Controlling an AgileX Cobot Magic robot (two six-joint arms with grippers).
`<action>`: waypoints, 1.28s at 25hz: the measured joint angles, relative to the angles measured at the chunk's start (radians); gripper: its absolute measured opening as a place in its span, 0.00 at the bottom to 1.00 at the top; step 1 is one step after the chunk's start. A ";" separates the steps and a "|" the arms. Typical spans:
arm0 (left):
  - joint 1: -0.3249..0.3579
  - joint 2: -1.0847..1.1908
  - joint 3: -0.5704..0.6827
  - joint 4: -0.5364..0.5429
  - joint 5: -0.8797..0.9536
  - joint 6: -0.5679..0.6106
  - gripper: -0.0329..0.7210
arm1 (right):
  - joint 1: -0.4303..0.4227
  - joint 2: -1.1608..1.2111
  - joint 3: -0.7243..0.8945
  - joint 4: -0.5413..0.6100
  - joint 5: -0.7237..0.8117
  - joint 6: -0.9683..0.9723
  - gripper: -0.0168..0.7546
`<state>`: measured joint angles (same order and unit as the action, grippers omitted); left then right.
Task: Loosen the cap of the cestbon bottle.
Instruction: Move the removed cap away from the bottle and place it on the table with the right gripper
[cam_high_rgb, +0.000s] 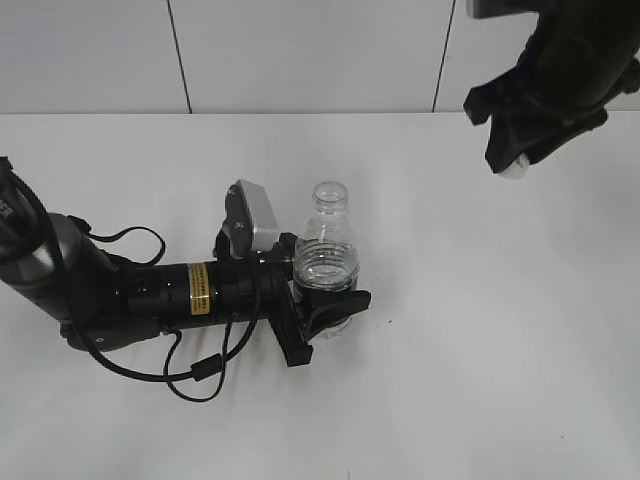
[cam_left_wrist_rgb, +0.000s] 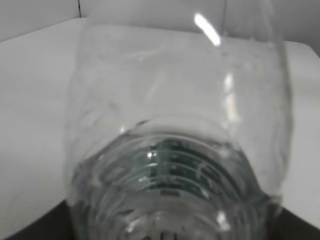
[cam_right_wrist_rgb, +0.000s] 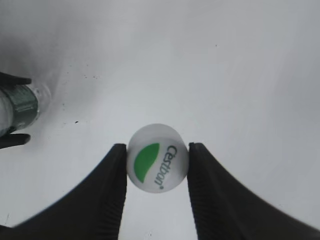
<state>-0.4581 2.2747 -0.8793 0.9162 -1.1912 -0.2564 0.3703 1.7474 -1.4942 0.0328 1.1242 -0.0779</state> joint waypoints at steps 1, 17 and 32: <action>0.000 0.000 0.000 0.000 -0.001 0.000 0.58 | -0.005 0.000 0.041 0.007 -0.044 -0.006 0.40; 0.000 0.000 0.000 0.000 -0.001 0.000 0.58 | -0.100 0.223 0.210 -0.025 -0.321 -0.069 0.40; 0.000 0.000 0.000 0.000 -0.001 0.000 0.58 | -0.133 0.320 0.210 -0.025 -0.362 -0.081 0.40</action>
<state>-0.4581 2.2747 -0.8793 0.9162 -1.1918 -0.2564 0.2378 2.0673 -1.2838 0.0080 0.7623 -0.1592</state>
